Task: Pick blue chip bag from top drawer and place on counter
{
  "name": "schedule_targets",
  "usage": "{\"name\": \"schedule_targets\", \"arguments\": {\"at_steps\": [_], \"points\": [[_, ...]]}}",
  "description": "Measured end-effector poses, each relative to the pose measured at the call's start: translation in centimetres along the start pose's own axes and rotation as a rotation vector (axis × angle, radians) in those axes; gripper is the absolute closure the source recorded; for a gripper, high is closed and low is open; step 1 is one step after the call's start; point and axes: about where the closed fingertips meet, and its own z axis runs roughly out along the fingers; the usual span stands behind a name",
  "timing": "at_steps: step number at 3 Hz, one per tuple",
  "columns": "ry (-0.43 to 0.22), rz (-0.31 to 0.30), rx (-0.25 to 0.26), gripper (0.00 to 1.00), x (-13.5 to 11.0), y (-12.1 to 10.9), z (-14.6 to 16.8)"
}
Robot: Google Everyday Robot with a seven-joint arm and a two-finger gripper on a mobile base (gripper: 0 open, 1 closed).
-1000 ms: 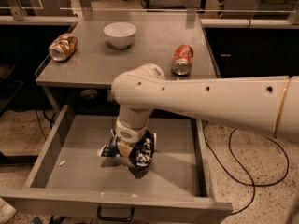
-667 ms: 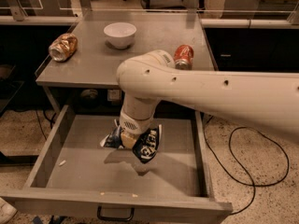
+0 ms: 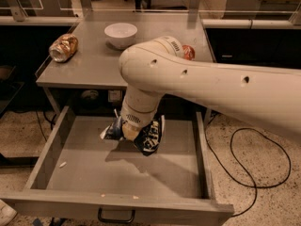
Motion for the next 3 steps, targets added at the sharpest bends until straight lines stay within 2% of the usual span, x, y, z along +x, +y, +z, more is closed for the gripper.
{"name": "schedule_targets", "arguments": {"at_steps": [2, 3], "points": [[0.008, -0.007, 0.07, 1.0, -2.7, -3.8, -3.7], [-0.048, -0.053, 0.078, 1.0, -4.3, -3.7, -5.6]]}}
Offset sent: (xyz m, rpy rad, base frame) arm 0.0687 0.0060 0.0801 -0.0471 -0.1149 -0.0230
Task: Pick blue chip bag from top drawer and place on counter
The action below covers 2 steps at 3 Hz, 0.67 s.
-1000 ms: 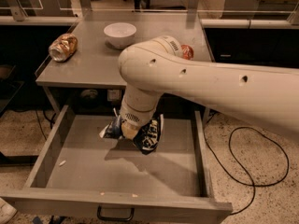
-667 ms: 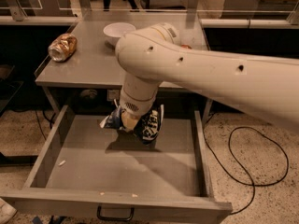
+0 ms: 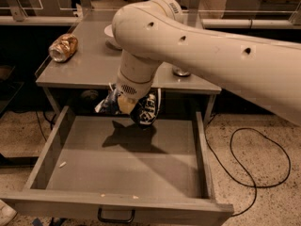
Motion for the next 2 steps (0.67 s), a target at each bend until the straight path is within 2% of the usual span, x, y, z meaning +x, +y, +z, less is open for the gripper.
{"name": "schedule_targets", "arguments": {"at_steps": [1, 2], "points": [[0.0, 0.0, 0.0, 1.0, 0.0, 0.0, 0.0], [-0.016, -0.006, 0.057, 1.0, -1.2, -2.3, -2.2]]}}
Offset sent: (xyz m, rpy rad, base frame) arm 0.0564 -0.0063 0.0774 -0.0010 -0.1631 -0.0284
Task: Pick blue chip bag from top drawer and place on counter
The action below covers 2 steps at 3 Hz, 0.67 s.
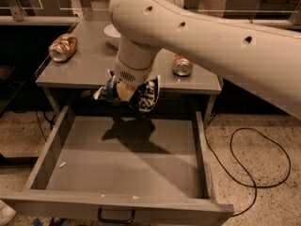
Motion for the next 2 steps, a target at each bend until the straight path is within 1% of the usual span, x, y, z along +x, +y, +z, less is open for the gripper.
{"name": "schedule_targets", "arguments": {"at_steps": [1, 2], "points": [[-0.005, -0.029, 0.063, 1.0, -2.1, -3.5, -2.8], [-0.026, -0.028, 0.08, 1.0, -3.0, -4.2, -4.0]]}}
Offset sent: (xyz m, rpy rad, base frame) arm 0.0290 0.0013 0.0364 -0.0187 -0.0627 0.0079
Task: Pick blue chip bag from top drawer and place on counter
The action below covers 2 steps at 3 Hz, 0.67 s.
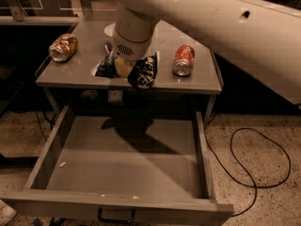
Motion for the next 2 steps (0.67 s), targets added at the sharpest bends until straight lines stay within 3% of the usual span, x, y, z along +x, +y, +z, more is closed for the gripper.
{"name": "schedule_targets", "arguments": {"at_steps": [1, 2], "points": [[-0.008, 0.002, -0.015, 1.0, -0.1, -0.4, 0.3], [-0.002, -0.015, -0.021, 1.0, -1.1, -2.4, 0.8]]}}
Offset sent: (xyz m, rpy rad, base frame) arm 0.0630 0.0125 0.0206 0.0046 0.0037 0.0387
